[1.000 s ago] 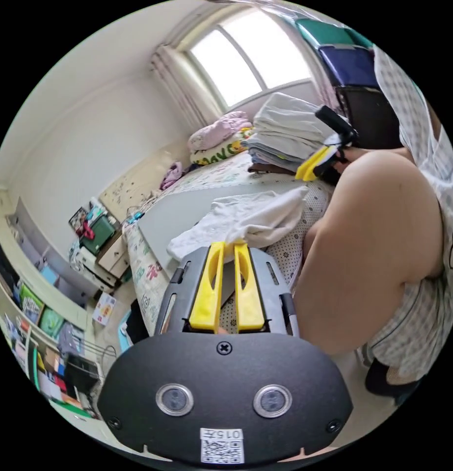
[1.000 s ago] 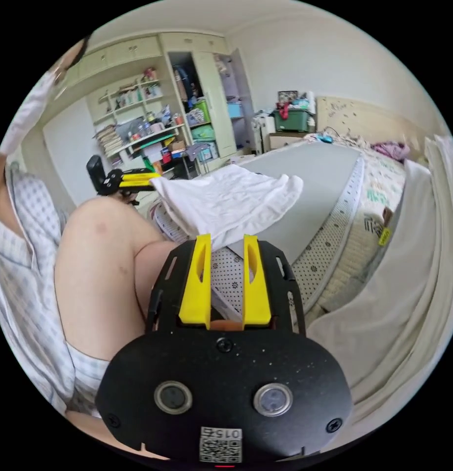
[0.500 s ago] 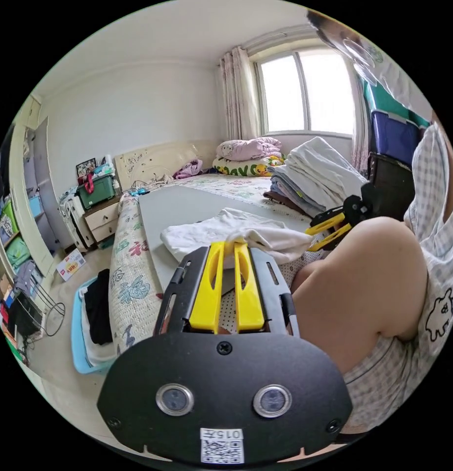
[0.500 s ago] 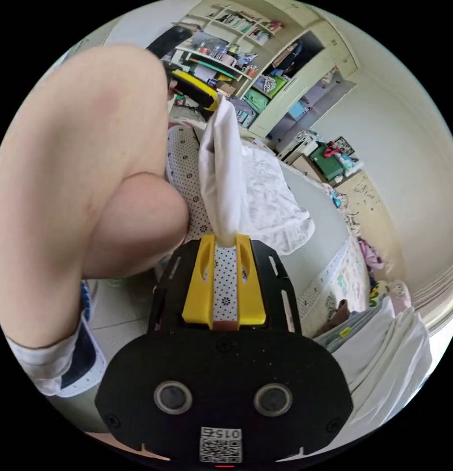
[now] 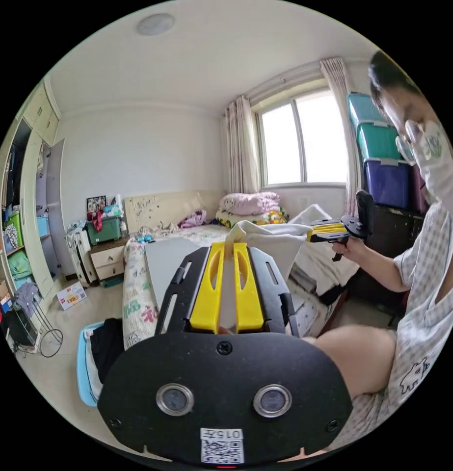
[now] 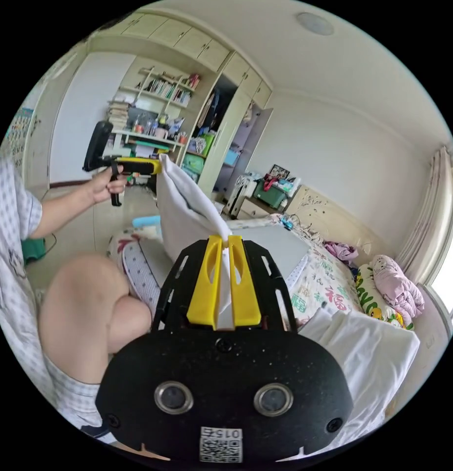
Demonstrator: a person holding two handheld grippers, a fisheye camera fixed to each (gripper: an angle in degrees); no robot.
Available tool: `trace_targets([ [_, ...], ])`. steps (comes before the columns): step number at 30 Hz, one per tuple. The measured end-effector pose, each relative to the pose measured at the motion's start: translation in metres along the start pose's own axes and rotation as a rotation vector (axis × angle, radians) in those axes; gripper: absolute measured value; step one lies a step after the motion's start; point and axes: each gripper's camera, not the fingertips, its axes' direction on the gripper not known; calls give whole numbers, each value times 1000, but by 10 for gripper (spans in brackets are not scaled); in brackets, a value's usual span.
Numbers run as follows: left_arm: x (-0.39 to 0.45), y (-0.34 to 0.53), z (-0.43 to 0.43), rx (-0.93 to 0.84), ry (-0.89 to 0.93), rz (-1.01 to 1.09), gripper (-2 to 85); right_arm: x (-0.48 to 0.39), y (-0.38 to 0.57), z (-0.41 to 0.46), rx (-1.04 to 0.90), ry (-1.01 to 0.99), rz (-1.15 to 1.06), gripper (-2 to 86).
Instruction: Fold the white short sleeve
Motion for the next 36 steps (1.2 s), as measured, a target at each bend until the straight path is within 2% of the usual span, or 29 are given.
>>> trace_targets([
  [7, 5, -48, -50, 160, 106, -76, 11, 35, -58, -72, 100, -105, 112, 9],
  [15, 13, -34, -42, 96, 123, -93, 10, 35, -73, -73, 6, -115, 91, 6],
  [18, 7, -38, -20, 43, 113, -126, 11, 62, -86, -54, -39, -190, 158, 6],
  [21, -4, -48, 12, 13, 115, -167, 10, 100, -102, -29, -65, -196, 191, 7],
  [25, -9, -75, 77, -13, 85, -215, 8, 159, -132, 5, -88, -91, 194, 11],
  [30, -3, -125, 166, -4, 45, -209, 7, 244, -154, 36, -91, -1, 281, 13],
  [36, 20, -166, 286, 4, 81, -161, 7, 329, -146, 57, -134, 153, 342, 11],
])
